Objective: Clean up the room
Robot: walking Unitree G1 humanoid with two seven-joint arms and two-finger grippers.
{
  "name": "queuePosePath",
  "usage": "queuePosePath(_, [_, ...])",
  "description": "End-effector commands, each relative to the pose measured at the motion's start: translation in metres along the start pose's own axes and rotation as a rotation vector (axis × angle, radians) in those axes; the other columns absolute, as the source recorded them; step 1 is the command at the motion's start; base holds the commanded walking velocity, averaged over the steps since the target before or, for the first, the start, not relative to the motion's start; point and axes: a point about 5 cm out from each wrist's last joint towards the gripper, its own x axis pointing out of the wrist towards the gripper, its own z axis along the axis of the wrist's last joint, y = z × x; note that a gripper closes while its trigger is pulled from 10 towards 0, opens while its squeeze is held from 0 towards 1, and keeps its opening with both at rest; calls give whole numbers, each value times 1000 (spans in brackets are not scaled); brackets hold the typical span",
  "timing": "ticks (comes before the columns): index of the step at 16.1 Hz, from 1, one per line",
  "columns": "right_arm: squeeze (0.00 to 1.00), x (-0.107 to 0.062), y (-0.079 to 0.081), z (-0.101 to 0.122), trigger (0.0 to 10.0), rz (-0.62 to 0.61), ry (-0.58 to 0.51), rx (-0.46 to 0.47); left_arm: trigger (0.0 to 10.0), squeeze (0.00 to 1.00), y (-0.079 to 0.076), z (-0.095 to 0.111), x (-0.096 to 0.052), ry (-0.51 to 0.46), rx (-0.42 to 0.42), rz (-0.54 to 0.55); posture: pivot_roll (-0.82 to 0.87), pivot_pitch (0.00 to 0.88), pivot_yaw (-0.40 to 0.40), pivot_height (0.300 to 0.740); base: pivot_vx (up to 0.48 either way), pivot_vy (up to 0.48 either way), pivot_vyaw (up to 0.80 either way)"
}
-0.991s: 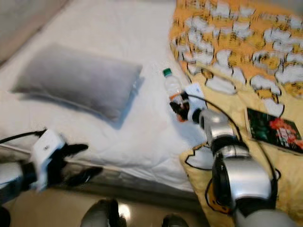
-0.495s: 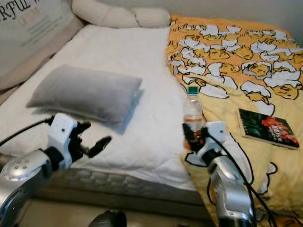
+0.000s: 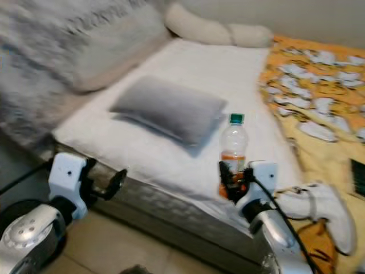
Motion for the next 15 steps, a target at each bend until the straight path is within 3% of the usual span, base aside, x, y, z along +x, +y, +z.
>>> queuePosePath(1, [0, -1, 4, 4, 10000, 22, 3, 8, 10000, 0, 4, 1, -1, -8, 13, 43, 37, 0, 34, 740, 0, 0, 800])
queuePosePath(4, [0, 4, 7, 3, 10000, 54, 35, -8, 10000, 0, 6, -2, 6, -13, 15, 63, 30, 0, 19, 740, 0, 0, 800])
queuePosePath(7, [0, 9, 11, 1, 10000, 54, 50, 19, 10000, 0, 11, -9, 13, -24, -54, 120, 19, 0, 8, 740, 0, 0, 800])
queuePosePath(9, [0, 11, 13, -7, 10000, 60, 84, -6, 10000, 0, 15, -14, 15, -1, -9, 151, 24, 0, 6, 740, 0, 0, 800])
queuePosePath(15, [0, 19, 13, -9, 10000, 65, 97, 7, 10000, 0, 19, -2, 25, -75, -47, 163, 34, 0, 12, 740, 0, 0, 800])
